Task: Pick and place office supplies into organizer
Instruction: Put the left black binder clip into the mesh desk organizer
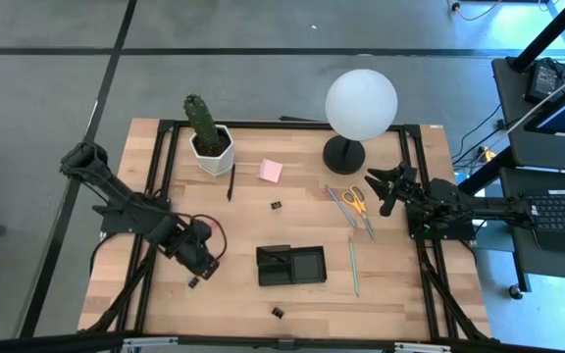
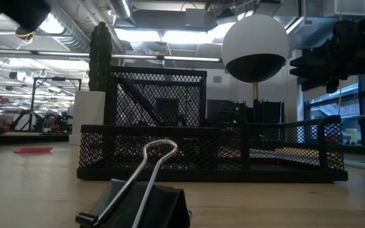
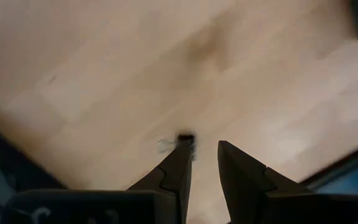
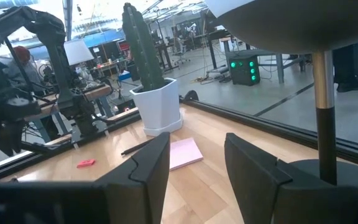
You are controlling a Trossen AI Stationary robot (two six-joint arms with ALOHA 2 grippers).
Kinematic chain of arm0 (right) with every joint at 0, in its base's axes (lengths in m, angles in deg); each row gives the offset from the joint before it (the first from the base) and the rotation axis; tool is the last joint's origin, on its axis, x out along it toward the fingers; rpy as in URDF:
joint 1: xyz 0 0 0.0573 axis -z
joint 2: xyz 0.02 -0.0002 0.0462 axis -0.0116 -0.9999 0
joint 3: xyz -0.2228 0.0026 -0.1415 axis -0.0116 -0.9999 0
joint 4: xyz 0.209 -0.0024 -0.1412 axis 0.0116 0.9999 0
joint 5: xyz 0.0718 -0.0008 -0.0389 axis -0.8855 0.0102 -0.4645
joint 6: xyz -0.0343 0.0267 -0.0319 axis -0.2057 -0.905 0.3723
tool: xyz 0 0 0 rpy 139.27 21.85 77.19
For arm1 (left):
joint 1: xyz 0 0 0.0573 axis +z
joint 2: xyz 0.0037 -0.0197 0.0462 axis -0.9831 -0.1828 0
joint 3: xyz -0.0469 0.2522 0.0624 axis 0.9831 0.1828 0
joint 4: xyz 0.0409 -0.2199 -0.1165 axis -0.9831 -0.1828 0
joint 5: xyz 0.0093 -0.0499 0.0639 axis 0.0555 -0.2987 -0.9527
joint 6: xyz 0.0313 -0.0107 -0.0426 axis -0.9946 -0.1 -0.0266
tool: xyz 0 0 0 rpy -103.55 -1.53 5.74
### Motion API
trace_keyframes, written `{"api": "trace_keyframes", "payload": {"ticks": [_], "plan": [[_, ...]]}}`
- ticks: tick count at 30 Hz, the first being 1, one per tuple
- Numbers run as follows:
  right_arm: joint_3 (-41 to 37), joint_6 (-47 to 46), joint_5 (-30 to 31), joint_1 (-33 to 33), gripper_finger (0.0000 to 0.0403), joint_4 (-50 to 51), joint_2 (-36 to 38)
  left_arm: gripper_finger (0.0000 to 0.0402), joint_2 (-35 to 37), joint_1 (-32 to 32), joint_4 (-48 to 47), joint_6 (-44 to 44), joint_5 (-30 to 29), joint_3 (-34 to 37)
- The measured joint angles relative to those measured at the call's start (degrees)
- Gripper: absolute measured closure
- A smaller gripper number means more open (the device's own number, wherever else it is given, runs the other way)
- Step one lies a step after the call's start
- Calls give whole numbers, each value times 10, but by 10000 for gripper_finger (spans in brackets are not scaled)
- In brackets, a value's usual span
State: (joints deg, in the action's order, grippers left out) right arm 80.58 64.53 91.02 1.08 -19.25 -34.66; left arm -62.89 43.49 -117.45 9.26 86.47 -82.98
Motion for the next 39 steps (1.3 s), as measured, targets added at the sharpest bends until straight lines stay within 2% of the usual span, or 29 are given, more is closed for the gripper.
{"api": "trace_keyframes", "payload": {"ticks": [7,14,23,28,33,39], "plan": [[0,-1,0,0,249,0,0,327,0,-23,56,85,72,78],[0,-1,0,0,249,0,0,327,0,-30,173,98,70,131],[0,-2,0,0,249,0,0,327,0,-30,184,106,78,150],[0,-2,-1,0,249,0,0,327,0,-31,186,116,104,162],[0,-2,-1,0,249,0,0,327,0,-38,233,114,103,173],[0,-2,-1,0,249,0,0,327,0,-51,238,135,102,173]]}}
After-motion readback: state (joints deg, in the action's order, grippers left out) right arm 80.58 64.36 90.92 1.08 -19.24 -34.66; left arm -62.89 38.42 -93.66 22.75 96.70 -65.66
